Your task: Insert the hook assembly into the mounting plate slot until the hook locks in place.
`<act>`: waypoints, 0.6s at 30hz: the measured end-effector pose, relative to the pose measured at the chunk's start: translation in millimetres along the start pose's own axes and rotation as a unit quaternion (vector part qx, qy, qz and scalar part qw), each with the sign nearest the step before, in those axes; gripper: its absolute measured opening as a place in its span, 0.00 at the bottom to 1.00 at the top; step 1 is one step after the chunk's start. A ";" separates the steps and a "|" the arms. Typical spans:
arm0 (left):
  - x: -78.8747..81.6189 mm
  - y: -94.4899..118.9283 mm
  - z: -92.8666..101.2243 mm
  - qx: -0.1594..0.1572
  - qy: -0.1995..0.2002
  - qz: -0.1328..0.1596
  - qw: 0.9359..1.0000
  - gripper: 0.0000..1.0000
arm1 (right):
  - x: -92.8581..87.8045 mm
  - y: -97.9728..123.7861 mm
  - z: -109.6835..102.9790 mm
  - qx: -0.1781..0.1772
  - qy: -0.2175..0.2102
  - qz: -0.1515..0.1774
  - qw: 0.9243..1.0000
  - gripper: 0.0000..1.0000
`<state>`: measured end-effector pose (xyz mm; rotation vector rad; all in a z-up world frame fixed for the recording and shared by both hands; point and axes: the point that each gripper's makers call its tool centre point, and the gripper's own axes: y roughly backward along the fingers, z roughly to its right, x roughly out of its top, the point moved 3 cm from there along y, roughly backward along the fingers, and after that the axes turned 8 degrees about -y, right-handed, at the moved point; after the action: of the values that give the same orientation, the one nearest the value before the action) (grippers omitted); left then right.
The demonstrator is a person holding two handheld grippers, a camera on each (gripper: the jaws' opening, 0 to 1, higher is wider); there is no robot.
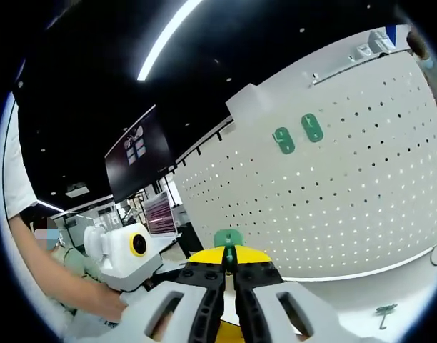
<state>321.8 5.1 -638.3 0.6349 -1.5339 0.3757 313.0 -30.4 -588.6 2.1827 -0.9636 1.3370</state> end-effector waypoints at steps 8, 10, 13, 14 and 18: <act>-8.1 6.8 0.1 -0.005 -0.001 -0.011 1.000 0.74 | 13.3 5.5 5.2 -0.009 0.042 0.000 0.999 0.00; -11.3 8.9 1.8 -0.009 0.000 -0.019 1.000 0.74 | 14.9 5.9 7.6 -0.011 0.037 0.003 0.999 0.00; -14.9 12.5 2.3 -0.011 -0.003 -0.023 1.000 0.73 | 16.6 6.2 10.2 -0.016 0.040 0.005 0.999 0.00; -15.5 14.2 2.1 -0.011 -0.001 -0.023 1.000 0.73 | 18.0 6.4 11.2 -0.018 0.042 0.006 0.999 0.00; -18.8 19.0 0.9 -0.010 0.002 -0.025 1.000 0.73 | 25.2 7.6 14.9 -0.026 0.060 0.008 0.998 0.00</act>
<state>309.2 22.5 -654.2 0.6563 -1.5139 0.3225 324.1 -54.0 -573.1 2.0359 -0.9603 1.4160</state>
